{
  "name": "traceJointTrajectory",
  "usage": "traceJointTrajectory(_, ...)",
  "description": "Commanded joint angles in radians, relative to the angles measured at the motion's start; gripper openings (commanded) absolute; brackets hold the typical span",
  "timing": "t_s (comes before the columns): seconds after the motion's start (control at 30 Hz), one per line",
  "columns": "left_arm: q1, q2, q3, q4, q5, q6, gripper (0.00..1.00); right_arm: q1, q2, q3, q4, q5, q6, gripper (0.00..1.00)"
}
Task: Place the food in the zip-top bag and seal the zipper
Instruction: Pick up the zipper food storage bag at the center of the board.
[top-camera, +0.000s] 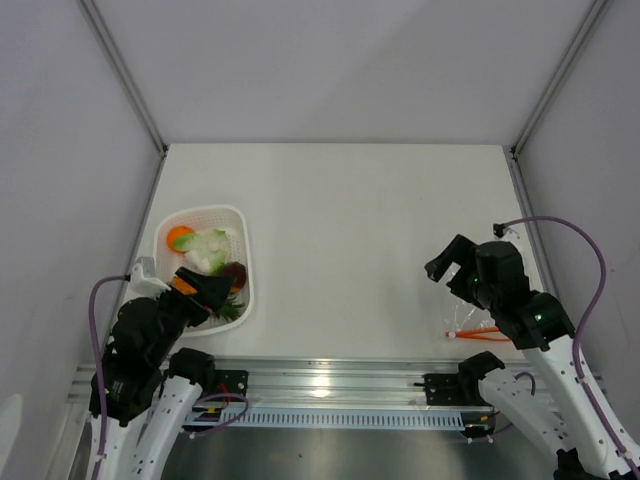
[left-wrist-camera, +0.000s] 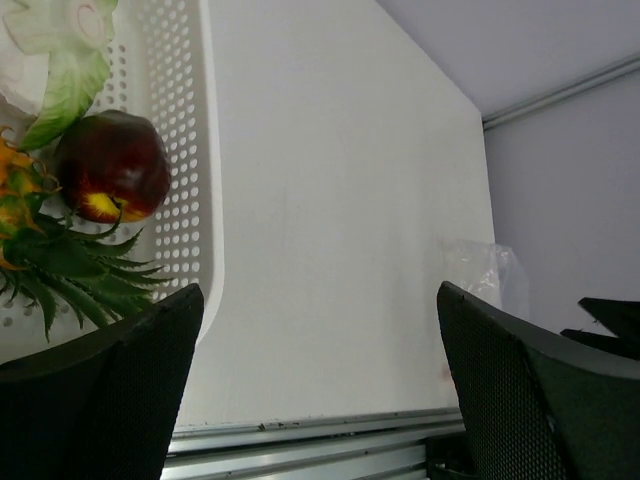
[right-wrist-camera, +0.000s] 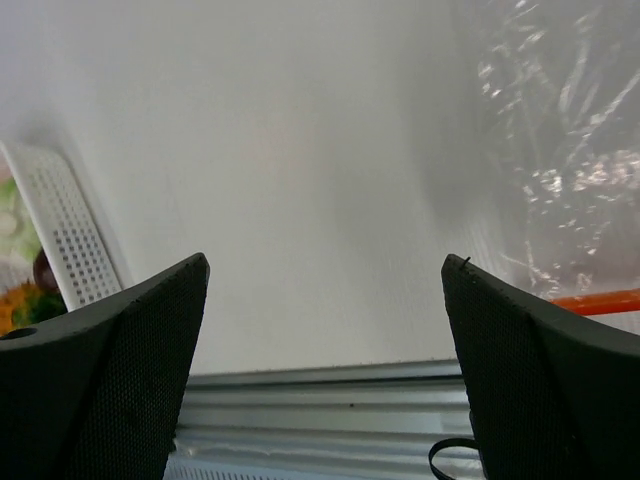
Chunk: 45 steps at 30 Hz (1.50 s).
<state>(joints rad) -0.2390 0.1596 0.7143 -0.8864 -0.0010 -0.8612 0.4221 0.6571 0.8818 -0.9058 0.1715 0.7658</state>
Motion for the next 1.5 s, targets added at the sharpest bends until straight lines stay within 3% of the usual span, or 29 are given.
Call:
traceJointTrajectory(0.0,0.007,-0.034,0.039,0.018,0.064,0.168,0.99,-0.075,-0.014,0.133,-0.064,0.182,0.036,0.99)
traceJointTrajectory(0.13,0.007,-0.031,0.037,0.046,0.151,0.232,1.00,-0.198,0.111,0.210,-0.084,0.250,-0.029,0.99)
traceJointTrajectory(0.27,0.007,0.000,0.025,0.073,0.245,0.246,0.99,-0.382,0.298,0.281,-0.093,0.215,-0.053,0.99)
traceJointTrajectory(0.43,0.007,0.029,0.028,0.115,0.354,0.238,0.99,-0.555,0.420,0.243,-0.026,0.347,0.019,0.99)
traceJointTrajectory(0.57,0.007,0.012,0.022,0.141,0.380,0.223,1.00,-0.742,0.513,0.187,0.013,0.289,0.050,0.99)
traceJointTrajectory(0.7,0.007,0.017,0.004,0.142,0.375,0.220,0.99,-0.787,0.576,0.115,0.070,0.246,0.067,0.98)
traceJointTrajectory(0.87,0.007,0.034,0.013,0.130,0.380,0.231,1.00,-0.789,0.665,0.036,0.191,0.078,0.002,0.94)
traceJointTrajectory(0.97,0.007,0.029,0.017,0.130,0.380,0.223,0.99,-0.726,0.716,0.022,0.249,-0.029,-0.025,0.95)
traceJointTrajectory(1.1,0.007,0.018,0.022,0.119,0.369,0.228,0.99,-0.532,0.754,0.054,0.327,-0.050,-0.120,0.97)
traceJointTrajectory(1.23,0.006,0.011,0.024,0.099,0.361,0.231,1.00,-0.393,0.843,0.115,0.403,-0.200,-0.201,0.97)
traceJointTrajectory(1.37,0.007,0.003,0.022,0.092,0.358,0.223,0.99,-0.280,0.989,0.250,0.349,-0.338,-0.282,0.97)
traceJointTrajectory(1.47,0.007,0.003,0.028,0.086,0.357,0.223,0.99,-0.177,1.001,0.305,0.335,-0.363,-0.325,0.96)
